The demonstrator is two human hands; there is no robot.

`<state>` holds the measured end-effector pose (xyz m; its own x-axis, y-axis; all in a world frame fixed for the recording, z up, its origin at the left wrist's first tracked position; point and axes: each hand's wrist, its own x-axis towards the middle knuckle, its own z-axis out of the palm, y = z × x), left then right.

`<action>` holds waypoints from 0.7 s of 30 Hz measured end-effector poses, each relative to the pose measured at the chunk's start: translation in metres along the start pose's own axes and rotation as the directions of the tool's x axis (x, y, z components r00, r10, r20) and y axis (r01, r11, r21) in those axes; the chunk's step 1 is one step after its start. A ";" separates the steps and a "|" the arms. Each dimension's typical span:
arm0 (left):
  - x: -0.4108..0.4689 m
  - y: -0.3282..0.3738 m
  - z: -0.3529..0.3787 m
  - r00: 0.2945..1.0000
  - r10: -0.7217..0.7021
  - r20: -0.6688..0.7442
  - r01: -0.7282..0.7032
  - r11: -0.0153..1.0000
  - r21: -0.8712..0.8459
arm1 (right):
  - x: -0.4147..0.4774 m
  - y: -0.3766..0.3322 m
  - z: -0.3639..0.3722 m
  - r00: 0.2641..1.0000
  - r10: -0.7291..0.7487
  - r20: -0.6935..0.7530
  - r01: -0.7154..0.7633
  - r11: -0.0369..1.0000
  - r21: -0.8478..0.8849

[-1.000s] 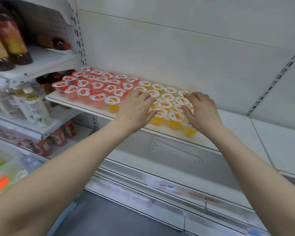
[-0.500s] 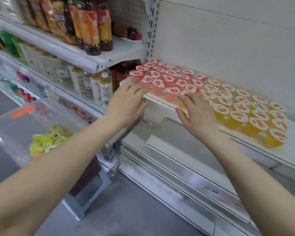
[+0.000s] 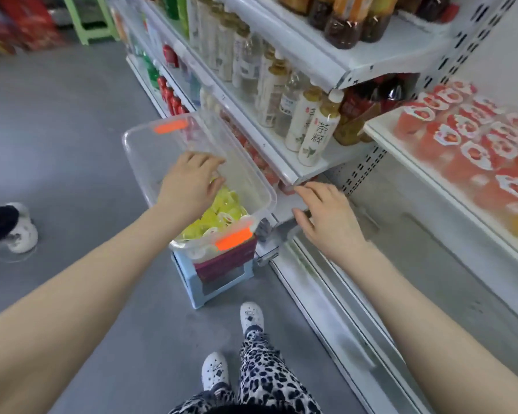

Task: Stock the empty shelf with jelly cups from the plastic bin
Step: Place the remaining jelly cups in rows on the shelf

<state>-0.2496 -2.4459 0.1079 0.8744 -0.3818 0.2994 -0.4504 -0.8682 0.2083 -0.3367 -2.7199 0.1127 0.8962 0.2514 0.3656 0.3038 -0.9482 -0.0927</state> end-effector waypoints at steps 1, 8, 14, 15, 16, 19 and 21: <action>-0.005 -0.013 0.005 0.999 -0.041 0.016 0.040 0.999 0.001 | 0.011 -0.003 0.011 0.999 -0.027 0.021 0.027 0.999 0.019; -0.022 -0.083 0.039 0.951 -0.288 0.107 0.285 0.957 0.049 | 0.086 -0.014 0.097 0.947 -0.239 0.213 0.198 0.960 0.197; -0.016 -0.129 0.060 0.921 -0.379 0.091 0.369 0.923 0.112 | 0.146 -0.034 0.173 0.789 -0.412 0.456 0.296 0.905 0.305; -0.014 -0.135 0.062 0.917 -0.390 0.076 0.381 0.918 0.113 | 0.155 -0.040 0.184 0.761 -0.435 0.481 0.311 0.896 0.317; -0.012 -0.139 0.065 0.916 -0.395 0.064 0.387 0.915 0.112 | 0.164 -0.046 0.195 0.734 -0.458 0.501 0.326 0.885 0.332; -0.010 -0.145 0.070 0.919 -0.392 0.039 0.386 0.917 0.099 | 0.186 -0.072 0.227 0.650 -0.514 0.560 0.373 0.858 0.354; -0.010 -0.147 0.072 0.922 -0.387 0.017 0.384 0.919 0.089 | 0.198 -0.090 0.250 0.580 -0.553 0.598 0.420 0.832 0.361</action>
<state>-0.1789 -2.3371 0.0074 0.9835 -0.0210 0.1797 -0.0617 -0.9726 0.2240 -0.1055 -2.5359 -0.0376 0.5455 0.7862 -0.2905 0.7465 -0.6133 -0.2580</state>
